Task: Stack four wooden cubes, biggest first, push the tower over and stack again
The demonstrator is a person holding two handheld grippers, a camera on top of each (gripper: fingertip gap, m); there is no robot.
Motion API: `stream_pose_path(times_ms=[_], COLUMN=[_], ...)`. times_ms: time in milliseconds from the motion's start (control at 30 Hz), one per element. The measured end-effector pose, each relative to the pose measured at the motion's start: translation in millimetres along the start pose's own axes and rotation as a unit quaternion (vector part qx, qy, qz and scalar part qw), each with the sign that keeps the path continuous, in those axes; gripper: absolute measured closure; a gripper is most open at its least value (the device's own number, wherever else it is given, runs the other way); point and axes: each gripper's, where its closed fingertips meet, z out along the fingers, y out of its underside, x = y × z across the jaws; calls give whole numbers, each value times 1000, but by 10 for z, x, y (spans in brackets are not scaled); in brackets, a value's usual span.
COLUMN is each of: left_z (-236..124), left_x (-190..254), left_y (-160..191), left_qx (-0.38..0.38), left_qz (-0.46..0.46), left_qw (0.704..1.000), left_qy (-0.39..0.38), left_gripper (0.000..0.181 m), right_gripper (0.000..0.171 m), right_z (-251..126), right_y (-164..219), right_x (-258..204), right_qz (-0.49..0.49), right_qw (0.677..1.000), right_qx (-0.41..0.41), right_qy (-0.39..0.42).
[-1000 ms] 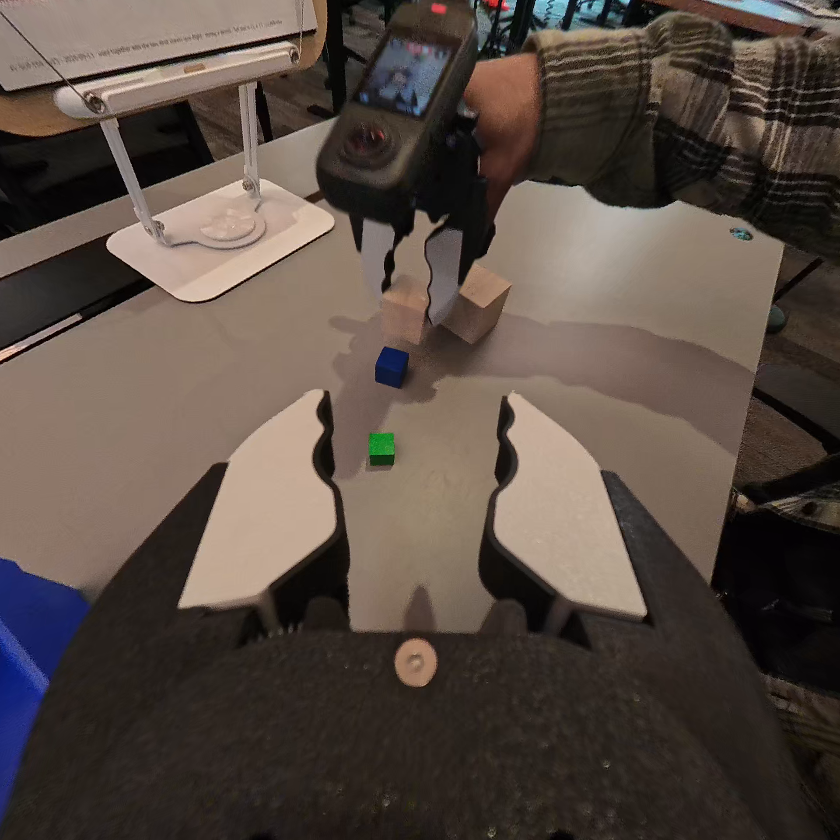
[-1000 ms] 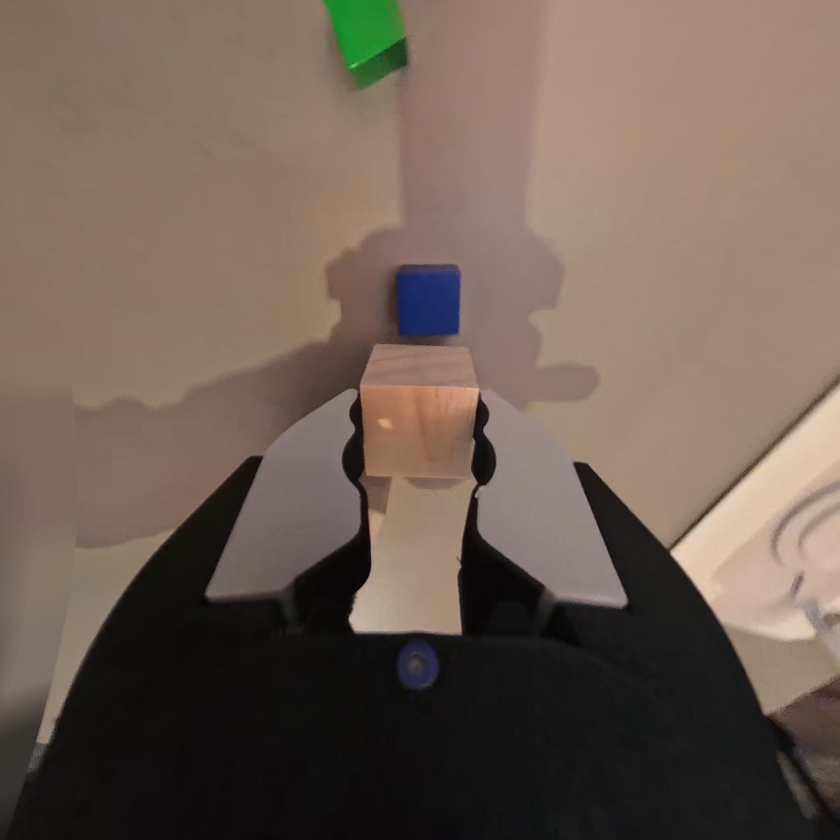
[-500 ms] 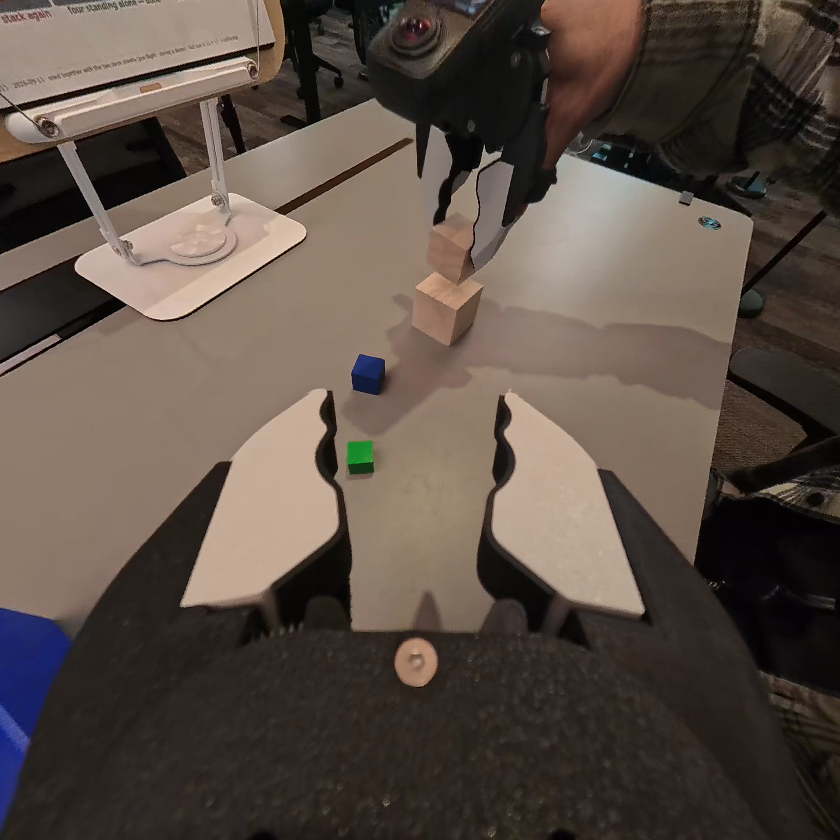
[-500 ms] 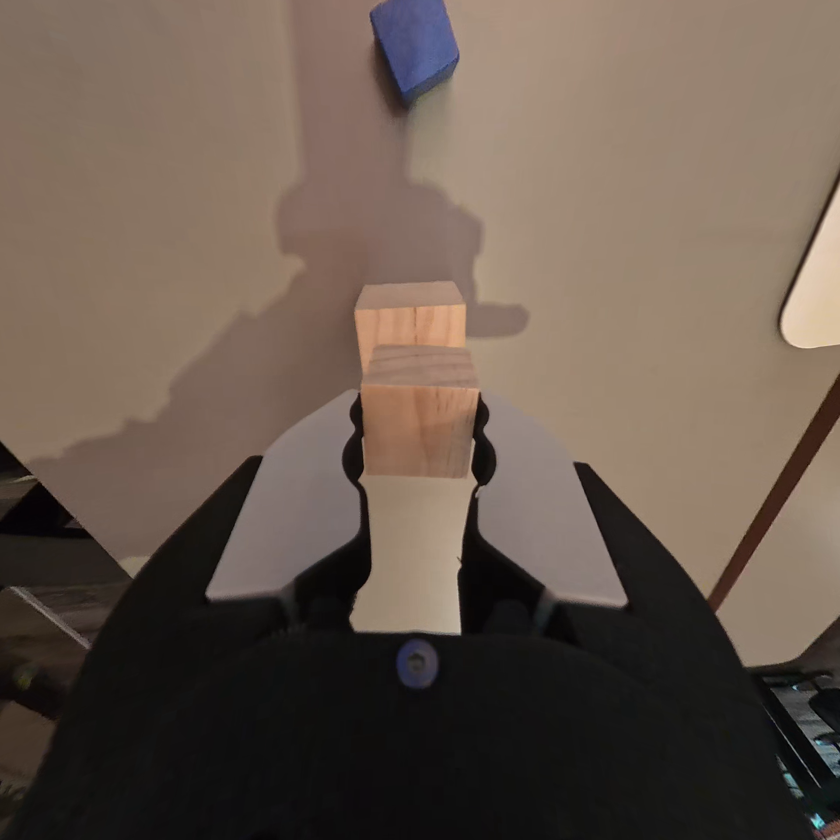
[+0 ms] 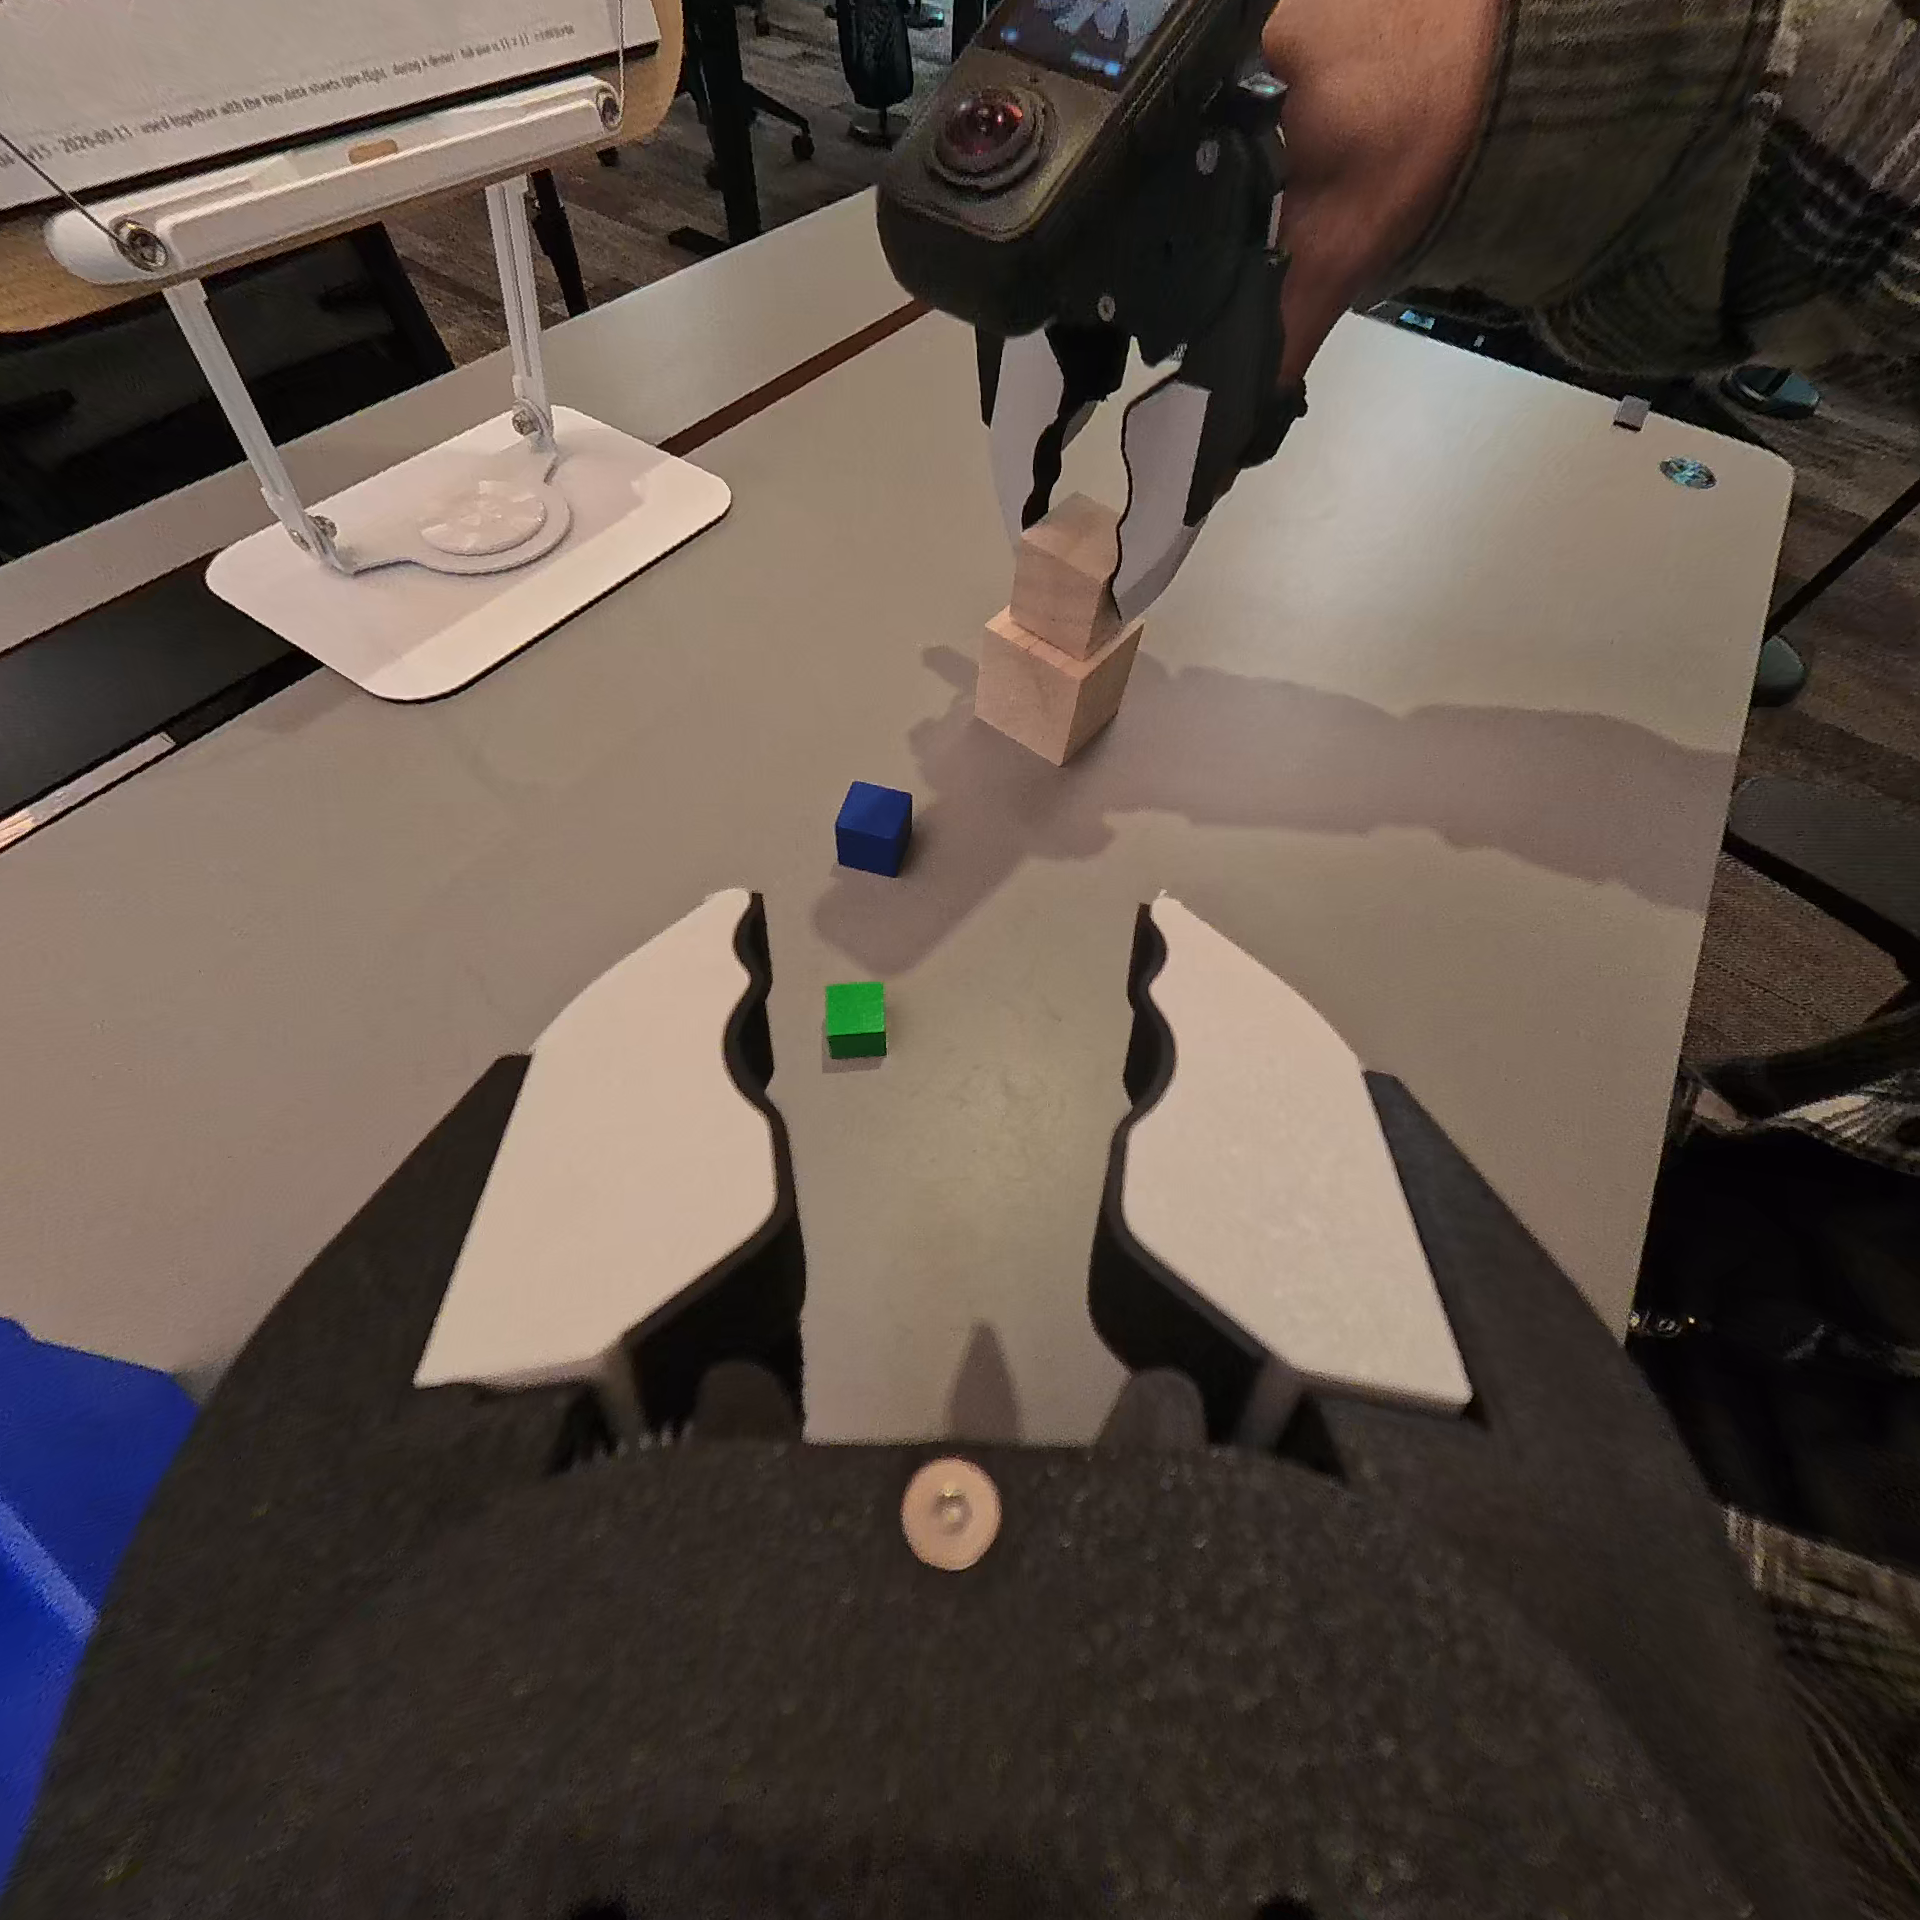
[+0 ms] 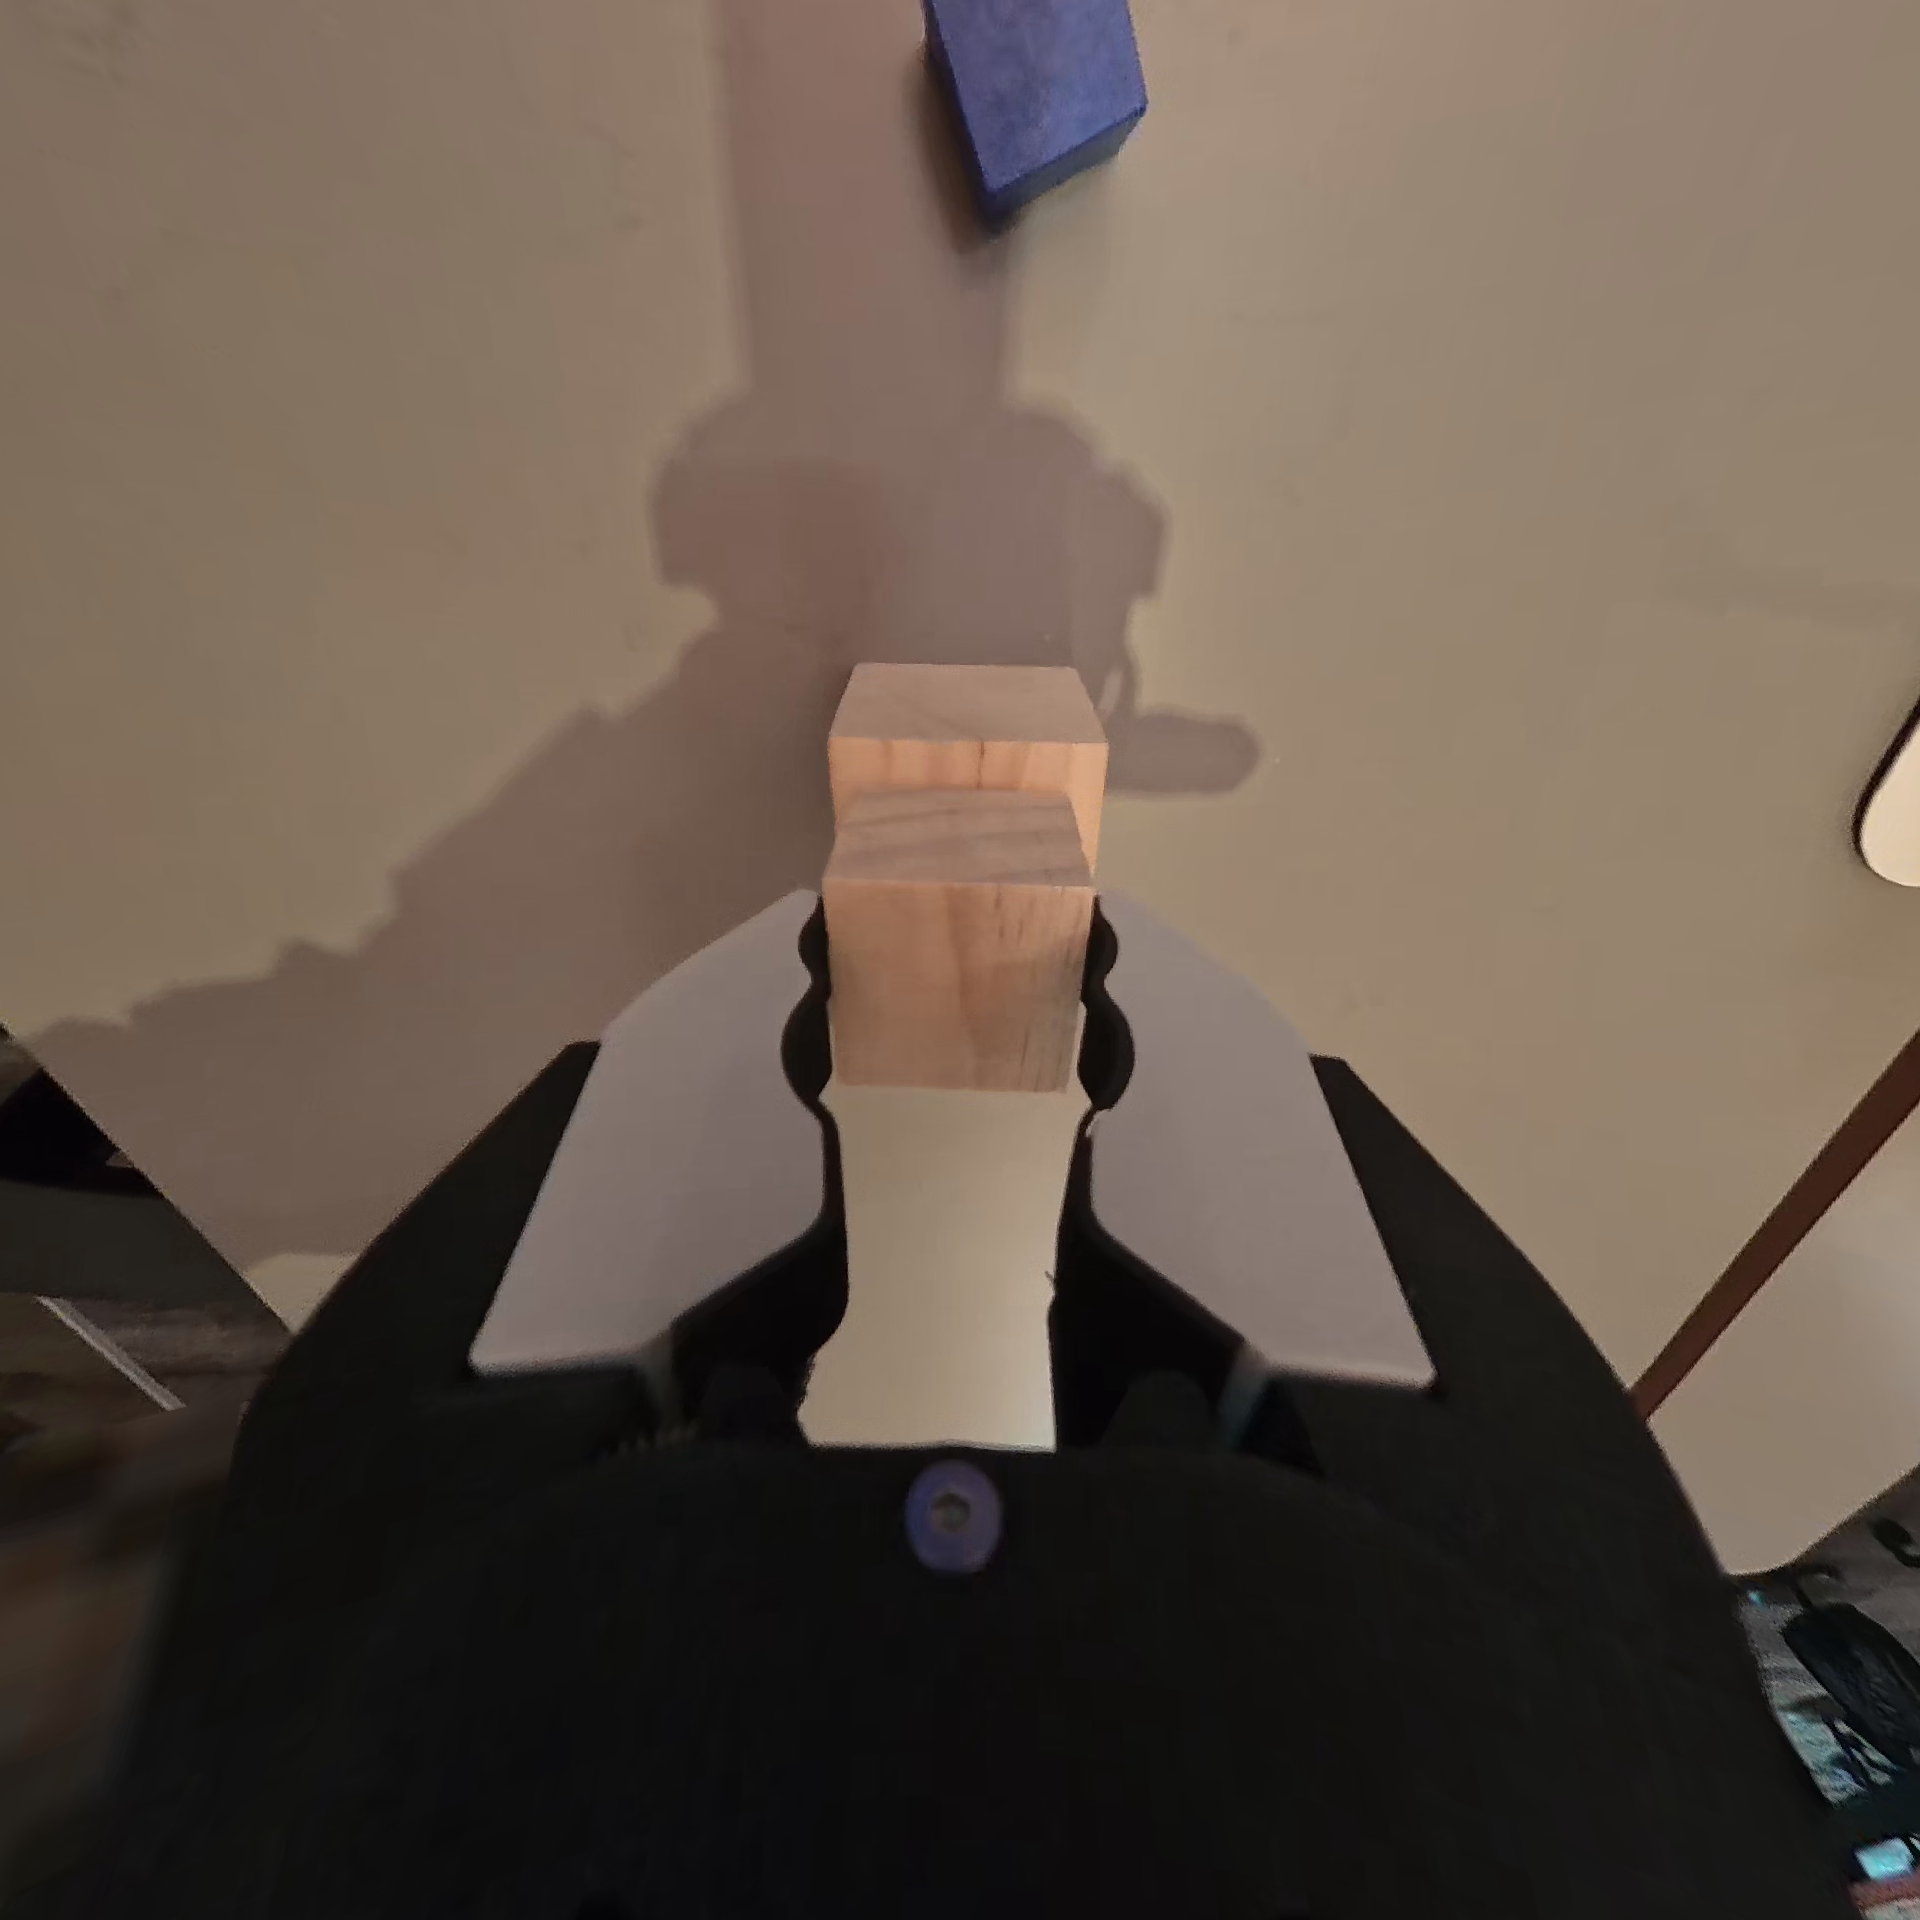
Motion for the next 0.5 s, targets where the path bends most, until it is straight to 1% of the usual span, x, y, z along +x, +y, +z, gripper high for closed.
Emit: stream_pose_path(times_ms=[400, 500], left_z=[38, 38], left_x=[4, -1], left_y=[35, 42], left_qx=[-10, -12], left_qz=[1, 1], left_qw=[1000, 1000], left_qy=[1, 0], left_gripper=[115, 115], right_gripper=[126, 107], right_z=[34, 57], right_y=[6, 21], right_x=[11, 12], right_qz=[0, -5], right_qw=[1000, 1000], right_qx=[-2, -4], right_qy=[2, 4])
